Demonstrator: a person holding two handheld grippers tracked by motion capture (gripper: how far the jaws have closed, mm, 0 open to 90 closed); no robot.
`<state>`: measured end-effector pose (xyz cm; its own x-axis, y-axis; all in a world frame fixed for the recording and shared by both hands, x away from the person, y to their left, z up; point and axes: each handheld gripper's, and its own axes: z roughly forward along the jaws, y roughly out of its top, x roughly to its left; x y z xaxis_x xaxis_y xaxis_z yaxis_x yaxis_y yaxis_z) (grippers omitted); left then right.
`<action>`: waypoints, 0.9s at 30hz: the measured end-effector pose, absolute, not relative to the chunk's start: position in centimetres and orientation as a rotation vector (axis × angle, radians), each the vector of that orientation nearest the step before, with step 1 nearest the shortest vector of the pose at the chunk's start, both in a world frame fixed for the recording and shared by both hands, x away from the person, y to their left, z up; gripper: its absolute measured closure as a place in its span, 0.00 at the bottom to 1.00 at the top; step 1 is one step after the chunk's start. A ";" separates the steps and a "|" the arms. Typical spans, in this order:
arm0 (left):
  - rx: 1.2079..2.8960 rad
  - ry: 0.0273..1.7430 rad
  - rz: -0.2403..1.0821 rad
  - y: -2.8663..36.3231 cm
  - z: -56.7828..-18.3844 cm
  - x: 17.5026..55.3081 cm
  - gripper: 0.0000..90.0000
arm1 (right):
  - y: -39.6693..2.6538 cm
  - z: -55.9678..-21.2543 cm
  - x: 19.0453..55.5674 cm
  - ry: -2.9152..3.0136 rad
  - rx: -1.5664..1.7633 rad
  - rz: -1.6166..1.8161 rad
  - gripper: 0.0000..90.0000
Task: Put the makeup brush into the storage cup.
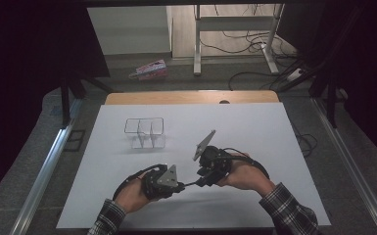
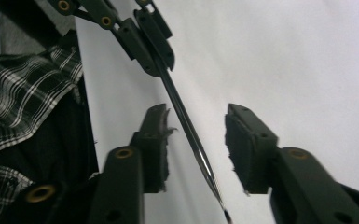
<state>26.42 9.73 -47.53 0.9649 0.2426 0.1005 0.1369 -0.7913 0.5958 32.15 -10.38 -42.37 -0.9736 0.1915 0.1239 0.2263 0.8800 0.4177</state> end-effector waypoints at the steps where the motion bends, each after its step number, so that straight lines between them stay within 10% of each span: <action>1: 2.489 0.281 0.221 9.8 -47.6 26.4 0.95 | -10.6 -42.3 32.2 -2.971 -0.345 -0.681 0.62; 27: 2.206 0.623 0.102 12.8 -47.6 26.9 0.95 | -16.5 -43.5 32.3 -2.770 -0.744 -1.161 0.50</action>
